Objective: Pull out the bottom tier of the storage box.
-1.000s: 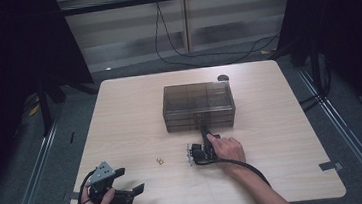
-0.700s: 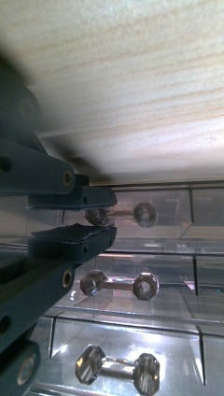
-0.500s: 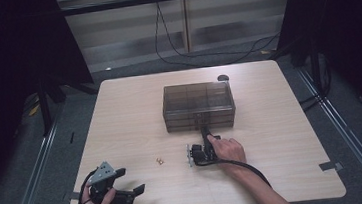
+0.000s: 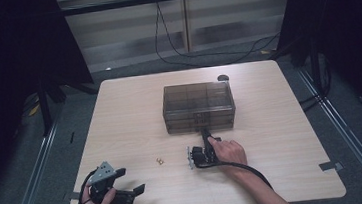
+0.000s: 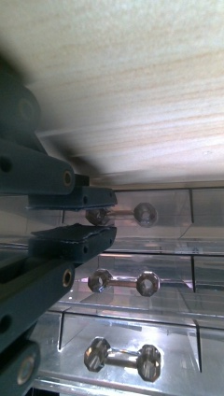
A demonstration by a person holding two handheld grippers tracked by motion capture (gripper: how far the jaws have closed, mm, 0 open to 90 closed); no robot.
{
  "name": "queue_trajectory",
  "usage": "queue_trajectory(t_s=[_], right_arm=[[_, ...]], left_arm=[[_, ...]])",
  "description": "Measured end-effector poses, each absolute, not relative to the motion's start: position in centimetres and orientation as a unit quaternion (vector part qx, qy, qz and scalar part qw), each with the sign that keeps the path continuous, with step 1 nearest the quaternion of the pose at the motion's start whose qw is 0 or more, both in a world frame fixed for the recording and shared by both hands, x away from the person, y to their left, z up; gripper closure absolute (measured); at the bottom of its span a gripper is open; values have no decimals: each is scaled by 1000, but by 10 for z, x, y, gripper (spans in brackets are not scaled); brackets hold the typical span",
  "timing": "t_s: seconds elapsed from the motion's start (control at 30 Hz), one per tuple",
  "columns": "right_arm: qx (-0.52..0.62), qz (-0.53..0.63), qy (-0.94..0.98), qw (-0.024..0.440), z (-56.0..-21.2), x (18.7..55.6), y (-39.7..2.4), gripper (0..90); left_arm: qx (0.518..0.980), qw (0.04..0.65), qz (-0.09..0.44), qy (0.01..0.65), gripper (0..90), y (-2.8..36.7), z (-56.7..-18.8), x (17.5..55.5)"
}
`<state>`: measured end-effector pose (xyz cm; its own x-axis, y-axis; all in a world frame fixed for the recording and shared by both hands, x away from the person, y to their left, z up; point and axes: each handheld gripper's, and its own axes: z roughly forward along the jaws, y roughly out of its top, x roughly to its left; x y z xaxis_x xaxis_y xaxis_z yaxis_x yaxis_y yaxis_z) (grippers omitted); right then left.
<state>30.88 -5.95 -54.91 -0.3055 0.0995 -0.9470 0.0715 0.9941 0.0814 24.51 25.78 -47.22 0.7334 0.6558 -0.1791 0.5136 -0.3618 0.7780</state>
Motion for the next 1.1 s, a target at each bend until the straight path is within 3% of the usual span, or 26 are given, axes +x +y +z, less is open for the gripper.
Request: queue_trajectory(t_s=[1.1], right_arm=[[55,23,809,585,-549,292,-59,798]], left_arm=[[822,435,79,358,42,257,-474,247]])
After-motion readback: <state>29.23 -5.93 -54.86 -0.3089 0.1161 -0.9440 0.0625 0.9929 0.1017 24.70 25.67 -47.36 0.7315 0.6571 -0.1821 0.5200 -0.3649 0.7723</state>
